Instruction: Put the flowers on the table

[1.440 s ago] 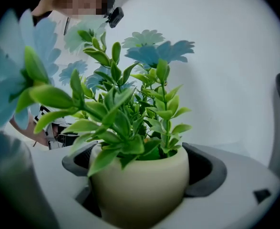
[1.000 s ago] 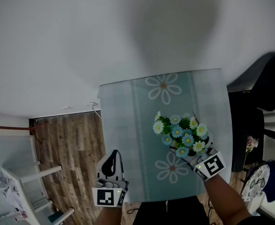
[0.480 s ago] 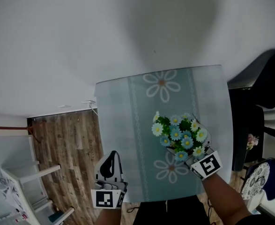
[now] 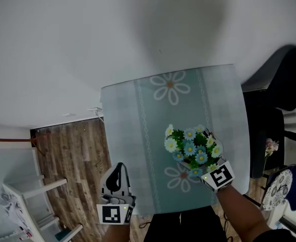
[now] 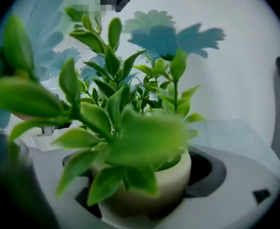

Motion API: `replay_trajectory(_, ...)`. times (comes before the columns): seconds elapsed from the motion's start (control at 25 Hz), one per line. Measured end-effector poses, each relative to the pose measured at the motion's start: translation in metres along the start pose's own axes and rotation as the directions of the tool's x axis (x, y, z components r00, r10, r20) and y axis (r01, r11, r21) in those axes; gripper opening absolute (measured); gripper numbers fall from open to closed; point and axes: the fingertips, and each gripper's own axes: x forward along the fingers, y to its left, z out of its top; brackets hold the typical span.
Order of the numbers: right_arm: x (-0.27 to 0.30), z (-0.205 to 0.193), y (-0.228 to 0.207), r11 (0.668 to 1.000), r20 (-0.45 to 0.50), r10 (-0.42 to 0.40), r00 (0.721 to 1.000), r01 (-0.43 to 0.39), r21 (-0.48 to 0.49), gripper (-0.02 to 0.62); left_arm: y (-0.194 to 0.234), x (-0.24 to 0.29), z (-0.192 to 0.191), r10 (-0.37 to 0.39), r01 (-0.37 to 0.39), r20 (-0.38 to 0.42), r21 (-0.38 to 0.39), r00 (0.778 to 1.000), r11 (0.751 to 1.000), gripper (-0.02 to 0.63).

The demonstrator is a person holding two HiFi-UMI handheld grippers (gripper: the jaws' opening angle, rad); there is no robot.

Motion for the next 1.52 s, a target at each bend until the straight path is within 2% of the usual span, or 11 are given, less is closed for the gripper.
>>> replay_trajectory(0.2,-0.011,-0.022,0.009,1.000,-0.048,-0.015,0.999,0.014,-0.015,0.548,-0.007,-0.005,0.005,-0.009,0.009,0.011,0.000,1.000,1.000,0.003)
replay_trajectory(0.56,-0.043,-0.012,0.025,1.000,-0.041,-0.013,0.999,0.012,-0.013,0.548,-0.022,-0.014,0.034,-0.051,0.050,0.058,0.032,0.997,0.998,0.003)
replay_trajectory(1.0,-0.100,0.041,0.024,0.997,0.014,-0.066,0.998,0.066,0.025,0.548,-0.045,-0.029,0.073,-0.098,0.090,0.118,0.068,0.988,0.994,0.003)
replay_trajectory(1.52,-0.152,0.109,0.026,0.995,0.105,-0.100,0.989,0.100,0.005,0.546,-0.050,-0.063,0.124,-0.104,0.084,0.190,0.107,0.976,0.991,0.003)
